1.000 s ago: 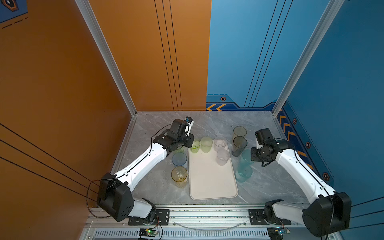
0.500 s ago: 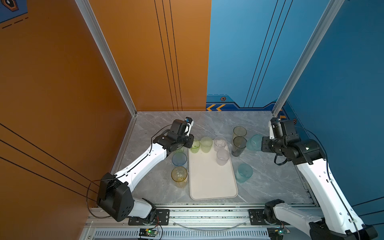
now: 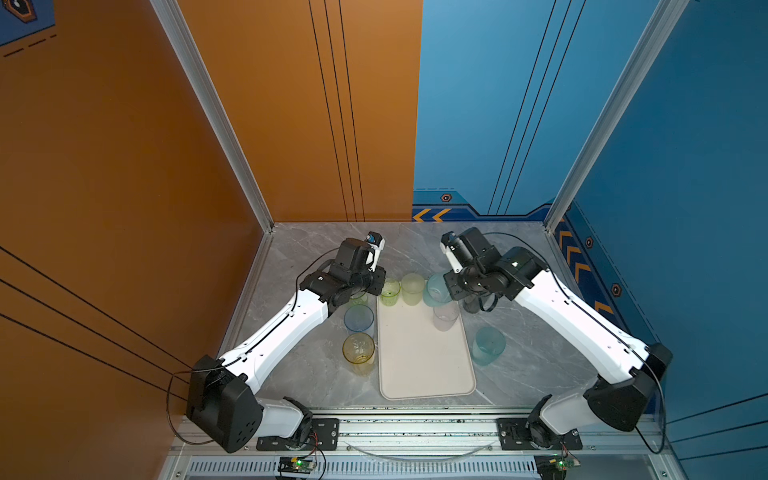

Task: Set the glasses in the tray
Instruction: 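Lift the teal cup with the right gripper and carry it over the tray, then lower the teal cup onto the tray beside the frosted cup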

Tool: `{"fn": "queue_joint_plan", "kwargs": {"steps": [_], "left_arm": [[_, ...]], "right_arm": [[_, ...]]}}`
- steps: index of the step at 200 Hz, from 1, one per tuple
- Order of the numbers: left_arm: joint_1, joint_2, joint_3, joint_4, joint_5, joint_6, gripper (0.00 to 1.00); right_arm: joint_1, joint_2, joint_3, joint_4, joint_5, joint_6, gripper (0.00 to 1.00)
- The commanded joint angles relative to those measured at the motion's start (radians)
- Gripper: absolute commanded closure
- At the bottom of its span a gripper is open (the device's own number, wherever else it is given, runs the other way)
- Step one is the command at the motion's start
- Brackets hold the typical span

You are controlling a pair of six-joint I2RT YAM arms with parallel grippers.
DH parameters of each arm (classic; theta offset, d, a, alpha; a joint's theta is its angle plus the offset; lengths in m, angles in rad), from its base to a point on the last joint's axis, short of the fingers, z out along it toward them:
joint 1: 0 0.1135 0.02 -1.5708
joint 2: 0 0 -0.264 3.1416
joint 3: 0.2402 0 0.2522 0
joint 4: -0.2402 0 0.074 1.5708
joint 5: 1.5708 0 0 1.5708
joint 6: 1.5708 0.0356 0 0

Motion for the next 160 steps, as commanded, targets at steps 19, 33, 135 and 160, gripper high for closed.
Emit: {"fn": "queue_joint_plan", "kwargs": {"steps": [19, 33, 135, 160], "left_arm": [[0.014, -0.030, -0.007, -0.033, -0.019, 0.009, 0.69], [0.015, -0.030, -0.008, -0.035, -0.016, 0.009, 0.69], [0.029, -0.024, -0.005, -0.044, -0.012, 0.016, 0.69], [0.033, -0.023, -0.003, -0.047, -0.011, 0.017, 0.69]], "right_arm": [[0.046, 0.095, 0.064, 0.039, -0.042, -0.039, 0.96], [0.049, 0.129, 0.064, 0.048, -0.059, -0.042, 0.96], [0.034, 0.284, 0.067, 0.051, -0.048, -0.067, 0.96], [0.019, 0.304, 0.056, 0.056, -0.058, -0.066, 0.96]]}}
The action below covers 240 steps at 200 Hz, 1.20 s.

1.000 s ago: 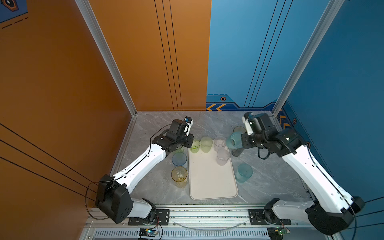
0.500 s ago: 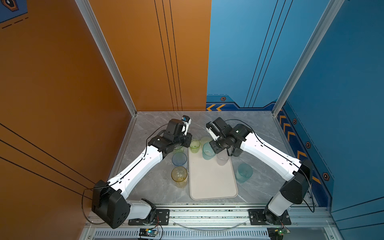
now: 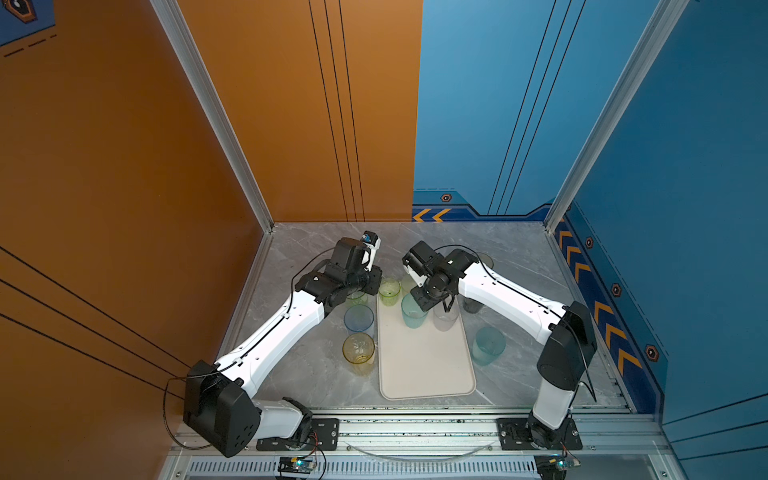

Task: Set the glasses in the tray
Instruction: 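Lower the teal cup onto the tray beside the frosted cup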

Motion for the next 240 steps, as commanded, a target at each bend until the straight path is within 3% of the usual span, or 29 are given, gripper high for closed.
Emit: {"fn": "queue_joint_plan", "kwargs": {"steps": [1, 240], "left_arm": [[0.013, -0.010, -0.003, -0.024, -0.008, 0.013, 0.69], [0.014, 0.035, 0.018, -0.026, -0.001, 0.009, 0.69]], "right_arm": [[-0.018, 0.017, 0.010, 0.020, -0.007, -0.010, 0.96], [-0.060, 0.055, -0.084, 0.076, -0.056, -0.012, 0.92]]}}
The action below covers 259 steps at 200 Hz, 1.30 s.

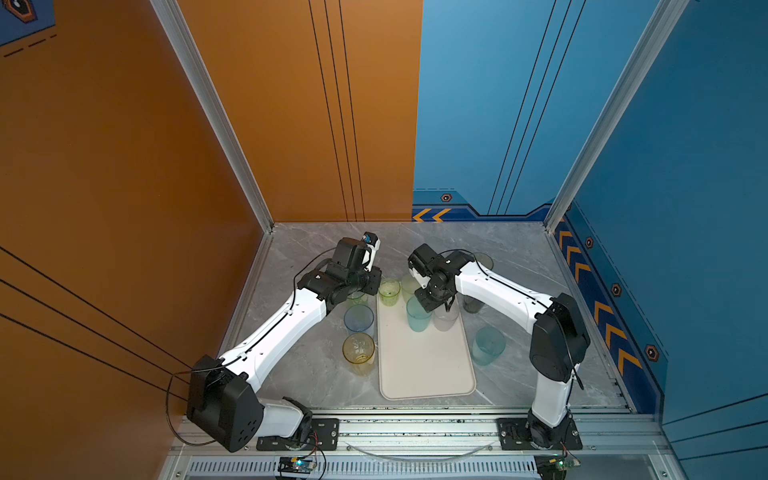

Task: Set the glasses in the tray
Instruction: 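Lower the teal cup onto the tray beside the frosted cup, then open the right gripper and move it to the second teal cup nearer the robot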

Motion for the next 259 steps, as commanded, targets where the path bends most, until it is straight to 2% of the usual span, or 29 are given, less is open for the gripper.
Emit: {"fn": "queue_joint_plan", "kwargs": {"steps": [1, 155, 259], "left_arm": [[0.003, 0.007, 0.018, -0.022, -0.001, 0.009, 0.69], [-0.006, 0.012, 0.020, -0.024, -0.006, 0.006, 0.69], [-0.021, 0.018, 0.017, -0.028, -0.018, 0.015, 0.70]], "right_arm": [[-0.005, 0.006, -0.014, 0.016, -0.023, -0.009, 0.91], [-0.008, -0.033, -0.023, 0.031, -0.032, -0.011, 0.77], [-0.010, -0.160, -0.051, 0.040, -0.057, 0.001, 0.74]]}}
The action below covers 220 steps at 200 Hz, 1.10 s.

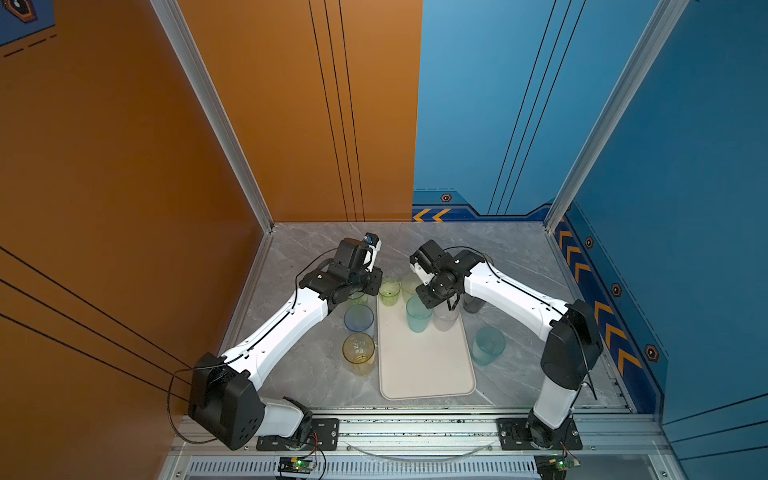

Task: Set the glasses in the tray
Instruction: 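Open the right gripper and move it to the second teal cup nearer the robot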

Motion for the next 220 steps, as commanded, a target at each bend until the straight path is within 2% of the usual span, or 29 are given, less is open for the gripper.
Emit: {"fn": "queue_joint_plan", "kwargs": {"steps": [1, 17, 61, 76, 118, 166, 220], "left_arm": [[-0.013, 0.008, 0.017, -0.029, -0.017, 0.015, 0.70], [-0.019, 0.006, 0.020, -0.035, -0.029, 0.020, 0.70], [-0.030, -0.009, 0.019, -0.042, -0.044, 0.028, 0.69], [-0.033, -0.009, 0.023, -0.042, -0.041, 0.031, 0.69], [-0.048, 0.000, 0.040, -0.043, -0.045, 0.040, 0.70], [-0.056, 0.004, 0.041, -0.042, -0.039, 0.042, 0.70], [-0.059, 0.022, 0.050, -0.042, -0.027, 0.049, 0.70]], "right_arm": [[-0.005, -0.060, -0.028, 0.003, -0.018, 0.001, 0.74], [-0.005, -0.112, -0.058, 0.006, -0.021, 0.017, 0.74], [-0.118, -0.361, -0.241, 0.015, 0.005, 0.115, 0.73], [-0.154, -0.445, -0.296, 0.007, 0.002, 0.144, 0.75], [-0.227, -0.606, -0.375, -0.139, 0.063, 0.217, 0.79], [-0.368, -0.702, -0.491, -0.259, 0.037, 0.250, 0.80], [-0.397, -0.718, -0.579, -0.246, -0.014, 0.267, 0.82]]}}
